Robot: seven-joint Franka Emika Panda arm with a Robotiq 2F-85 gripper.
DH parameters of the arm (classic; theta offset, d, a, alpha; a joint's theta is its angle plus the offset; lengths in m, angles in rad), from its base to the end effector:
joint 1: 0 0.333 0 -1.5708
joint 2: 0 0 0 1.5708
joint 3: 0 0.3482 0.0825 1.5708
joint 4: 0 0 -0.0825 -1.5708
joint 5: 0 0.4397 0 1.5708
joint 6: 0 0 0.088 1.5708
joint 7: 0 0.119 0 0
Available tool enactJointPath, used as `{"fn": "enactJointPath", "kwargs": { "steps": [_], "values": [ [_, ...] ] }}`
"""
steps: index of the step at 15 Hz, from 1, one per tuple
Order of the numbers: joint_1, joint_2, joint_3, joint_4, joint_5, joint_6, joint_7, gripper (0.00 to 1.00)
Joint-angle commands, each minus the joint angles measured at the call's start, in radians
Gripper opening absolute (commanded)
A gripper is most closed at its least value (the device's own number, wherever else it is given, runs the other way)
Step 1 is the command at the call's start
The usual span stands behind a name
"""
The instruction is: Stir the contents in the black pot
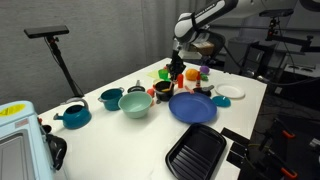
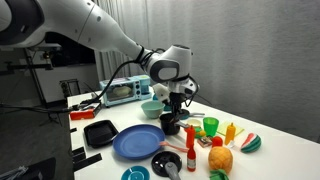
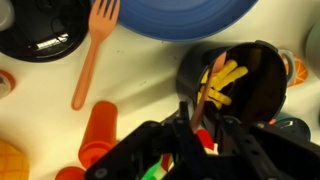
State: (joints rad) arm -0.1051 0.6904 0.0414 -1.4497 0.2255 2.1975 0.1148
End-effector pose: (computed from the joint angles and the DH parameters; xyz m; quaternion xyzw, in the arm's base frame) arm 0.7942 -0.0465 0.2692 -0.9816 0.1565 -0.0257 0.1066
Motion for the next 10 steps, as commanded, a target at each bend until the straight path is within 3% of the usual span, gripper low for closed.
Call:
{"fn": "enactJointPath", "kwargs": {
  "steps": [1,6,10],
  "values": [
    [-0.001,0.005,0.000,0.037,0.012,-0.013,-0.037,0.00],
    [0.021,-0.005,-0.006,0.049,-0.033,-0.025,-0.072,0.03],
    [0.075,-0.016,-0.016,0.033,-0.113,0.044,-0.095,0.03]
  ]
}}
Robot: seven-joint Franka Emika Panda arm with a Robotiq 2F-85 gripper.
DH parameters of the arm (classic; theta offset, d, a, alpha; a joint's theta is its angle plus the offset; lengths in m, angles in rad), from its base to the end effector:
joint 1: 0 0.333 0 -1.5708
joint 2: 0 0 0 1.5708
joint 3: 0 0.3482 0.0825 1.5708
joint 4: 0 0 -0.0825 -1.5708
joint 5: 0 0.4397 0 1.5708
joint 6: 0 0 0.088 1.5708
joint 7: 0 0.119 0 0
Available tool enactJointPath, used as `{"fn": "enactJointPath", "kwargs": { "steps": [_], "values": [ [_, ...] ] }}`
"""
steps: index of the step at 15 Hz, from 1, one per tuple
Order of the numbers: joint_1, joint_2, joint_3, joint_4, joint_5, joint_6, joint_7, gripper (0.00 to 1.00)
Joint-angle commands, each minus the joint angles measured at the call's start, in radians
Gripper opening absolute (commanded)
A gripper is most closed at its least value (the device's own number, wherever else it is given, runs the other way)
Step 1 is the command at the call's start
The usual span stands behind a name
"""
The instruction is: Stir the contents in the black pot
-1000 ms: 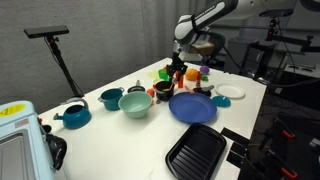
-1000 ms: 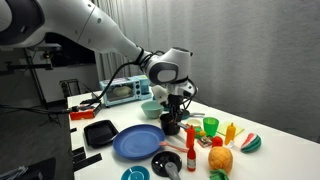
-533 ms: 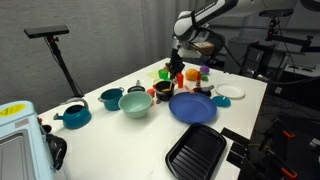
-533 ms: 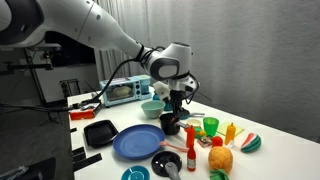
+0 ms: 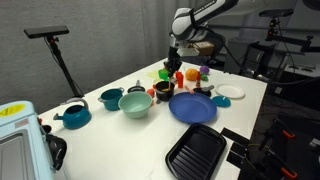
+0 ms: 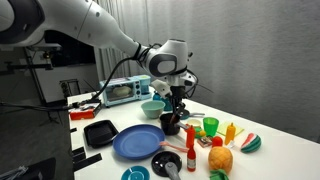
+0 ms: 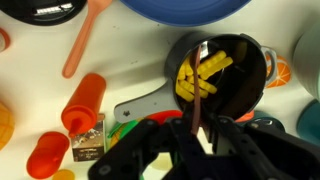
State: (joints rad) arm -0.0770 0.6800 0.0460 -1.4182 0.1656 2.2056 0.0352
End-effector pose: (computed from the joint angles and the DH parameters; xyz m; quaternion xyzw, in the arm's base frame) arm 0.8048 -0.0249 0.2941 -0.9915 0.0841 -0.0533 0.0834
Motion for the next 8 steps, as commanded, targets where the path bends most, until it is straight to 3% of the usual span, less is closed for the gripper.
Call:
{"fn": "enactJointPath", "kwargs": {
  "steps": [1,8],
  "values": [
    [0.062,-0.004,-0.023,0.005,-0.071,0.050,-0.001,0.03],
    [0.155,0.034,-0.109,0.080,-0.182,0.169,0.193,0.03]
  ]
}}
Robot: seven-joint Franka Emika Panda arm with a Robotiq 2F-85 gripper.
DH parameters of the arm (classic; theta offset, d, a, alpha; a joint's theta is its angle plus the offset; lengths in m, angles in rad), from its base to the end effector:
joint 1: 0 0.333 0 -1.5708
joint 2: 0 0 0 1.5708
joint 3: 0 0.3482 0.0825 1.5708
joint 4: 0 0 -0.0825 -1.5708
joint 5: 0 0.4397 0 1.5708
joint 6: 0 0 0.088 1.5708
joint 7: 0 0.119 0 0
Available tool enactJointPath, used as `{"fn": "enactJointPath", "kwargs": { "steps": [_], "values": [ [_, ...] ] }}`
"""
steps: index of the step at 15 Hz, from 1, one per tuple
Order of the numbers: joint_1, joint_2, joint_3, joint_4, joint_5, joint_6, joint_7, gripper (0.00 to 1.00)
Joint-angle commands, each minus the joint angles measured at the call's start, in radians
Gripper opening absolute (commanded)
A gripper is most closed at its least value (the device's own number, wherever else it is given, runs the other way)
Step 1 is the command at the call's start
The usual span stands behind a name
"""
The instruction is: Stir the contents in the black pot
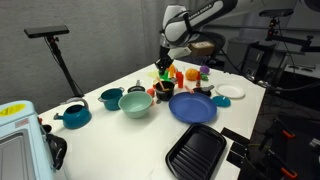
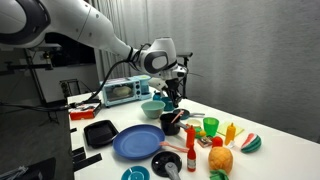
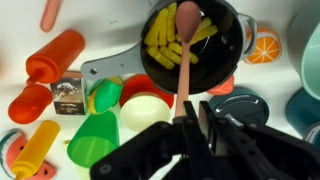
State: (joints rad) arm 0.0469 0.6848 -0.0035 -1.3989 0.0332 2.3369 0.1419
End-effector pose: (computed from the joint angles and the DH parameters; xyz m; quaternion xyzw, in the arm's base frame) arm 0.8219 0.0371 0.3135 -0.9902 0.0582 -0.1246 0.0239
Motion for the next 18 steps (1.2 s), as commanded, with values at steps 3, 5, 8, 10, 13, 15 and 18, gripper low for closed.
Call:
{"fn": "enactJointPath", "kwargs": {
  "steps": [3,5,8,10,13,15,18],
  "values": [
    [0.042,0.022,-0.116,0.059,-0.097,0.076,0.164,0.03],
    [0.027,0.008,-0.123,0.036,-0.104,0.070,0.157,0.03],
    [-0.038,0.008,-0.051,0.027,-0.027,0.047,0.043,0.47],
    [-0.083,0.015,0.001,0.032,0.030,0.045,-0.040,0.62],
    [-0.121,0.037,0.038,0.059,0.085,0.015,-0.116,0.84],
    [-0.134,0.052,0.042,0.075,0.094,-0.014,-0.140,0.98],
    [-0.149,0.079,0.052,0.098,0.109,-0.062,-0.168,1.00]
  ]
}}
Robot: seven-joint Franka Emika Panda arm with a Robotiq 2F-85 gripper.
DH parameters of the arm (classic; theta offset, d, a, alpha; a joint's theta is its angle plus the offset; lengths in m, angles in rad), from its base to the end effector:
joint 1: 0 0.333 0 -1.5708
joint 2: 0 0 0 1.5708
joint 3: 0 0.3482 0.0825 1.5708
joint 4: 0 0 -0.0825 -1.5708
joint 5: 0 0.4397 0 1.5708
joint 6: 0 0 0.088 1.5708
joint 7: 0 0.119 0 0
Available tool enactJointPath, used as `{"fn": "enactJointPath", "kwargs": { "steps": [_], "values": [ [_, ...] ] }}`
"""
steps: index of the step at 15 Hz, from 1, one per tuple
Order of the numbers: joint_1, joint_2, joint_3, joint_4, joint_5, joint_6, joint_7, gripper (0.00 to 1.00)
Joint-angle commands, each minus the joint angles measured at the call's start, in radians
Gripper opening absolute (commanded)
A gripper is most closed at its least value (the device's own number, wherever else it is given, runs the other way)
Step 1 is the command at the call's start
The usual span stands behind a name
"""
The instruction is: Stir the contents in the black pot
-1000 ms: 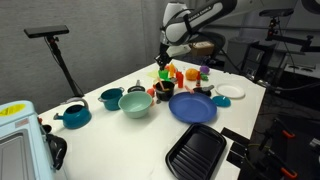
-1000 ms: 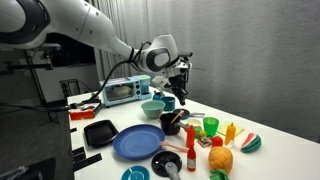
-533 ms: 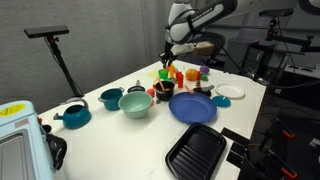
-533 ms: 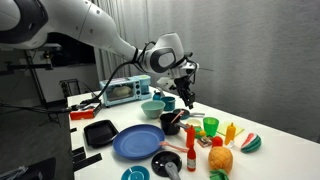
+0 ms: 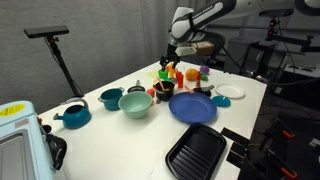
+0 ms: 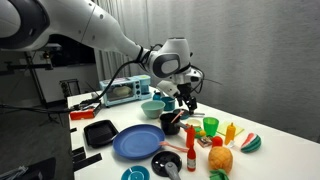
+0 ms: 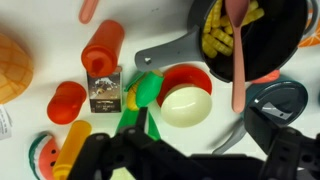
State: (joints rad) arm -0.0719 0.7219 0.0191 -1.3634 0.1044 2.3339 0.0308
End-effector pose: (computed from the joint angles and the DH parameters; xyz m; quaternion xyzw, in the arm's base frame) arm 0.8288 -0.0447 0.3018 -0.9883 0.0756 -0.1243 0.0465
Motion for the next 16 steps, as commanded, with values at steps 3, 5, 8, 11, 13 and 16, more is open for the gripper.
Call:
{"fn": "enactJointPath", "kwargs": {
  "steps": [3,5,8,11,13,16],
  "values": [
    [-0.036,0.073,0.040,0.103,0.046,-0.089,-0.093,1.00],
    [-0.037,0.096,0.045,0.151,0.045,-0.098,-0.110,1.00],
    [-0.043,0.130,0.063,0.226,0.062,-0.119,-0.126,1.00],
    [-0.032,0.188,0.089,0.288,0.084,-0.159,-0.126,1.00],
    [-0.029,0.224,0.104,0.326,0.093,-0.185,-0.130,1.00],
    [-0.023,0.260,0.106,0.377,0.081,-0.210,-0.138,0.89]
  ]
}}
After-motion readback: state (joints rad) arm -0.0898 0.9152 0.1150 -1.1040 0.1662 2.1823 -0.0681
